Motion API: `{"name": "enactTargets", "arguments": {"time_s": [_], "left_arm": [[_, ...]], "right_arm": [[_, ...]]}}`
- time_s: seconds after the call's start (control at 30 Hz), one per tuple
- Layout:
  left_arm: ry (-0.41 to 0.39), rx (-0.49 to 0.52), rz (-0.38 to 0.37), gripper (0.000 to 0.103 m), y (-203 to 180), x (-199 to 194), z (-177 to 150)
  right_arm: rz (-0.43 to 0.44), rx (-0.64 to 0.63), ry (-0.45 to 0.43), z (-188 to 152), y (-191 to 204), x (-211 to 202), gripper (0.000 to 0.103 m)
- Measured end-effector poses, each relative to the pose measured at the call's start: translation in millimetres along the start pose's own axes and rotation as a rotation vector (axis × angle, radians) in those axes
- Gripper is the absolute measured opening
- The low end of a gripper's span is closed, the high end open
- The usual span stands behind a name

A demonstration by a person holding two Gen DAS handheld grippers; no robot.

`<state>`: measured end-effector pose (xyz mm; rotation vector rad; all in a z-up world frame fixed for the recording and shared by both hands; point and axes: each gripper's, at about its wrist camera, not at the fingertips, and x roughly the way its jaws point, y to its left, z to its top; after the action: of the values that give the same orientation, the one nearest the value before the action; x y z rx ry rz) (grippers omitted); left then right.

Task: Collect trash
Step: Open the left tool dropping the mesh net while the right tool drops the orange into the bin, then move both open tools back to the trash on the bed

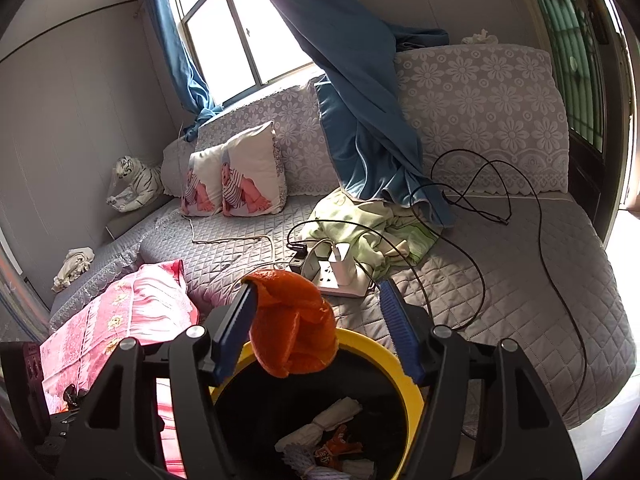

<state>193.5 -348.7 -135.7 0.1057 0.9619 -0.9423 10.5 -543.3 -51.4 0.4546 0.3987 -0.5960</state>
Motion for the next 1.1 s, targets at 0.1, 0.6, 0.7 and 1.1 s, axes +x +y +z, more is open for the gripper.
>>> {"name": "enactTargets", "arguments": {"time_s": [0.1, 0.6, 0.7, 1.1], "left_arm": [[-0.023, -0.009, 0.022, 0.061, 10, -12, 1], [-0.129, -0.112, 0.113, 0.061, 81, -88, -13], [-0.151, -0.136, 0.146, 0.061, 99, -107, -19], [-0.262, -0.246, 0.323, 0.061, 182, -199, -47]], "right_arm": [[-0.002, -0.021, 0.011, 2, 6, -2, 0.064], [-0.016, -0.057, 0.035, 8, 33, -5, 0.068], [-0.014, -0.070, 0.028, 10, 42, -8, 0.069], [0.092, -0.178, 0.008, 11, 112, -26, 0.069]]}}
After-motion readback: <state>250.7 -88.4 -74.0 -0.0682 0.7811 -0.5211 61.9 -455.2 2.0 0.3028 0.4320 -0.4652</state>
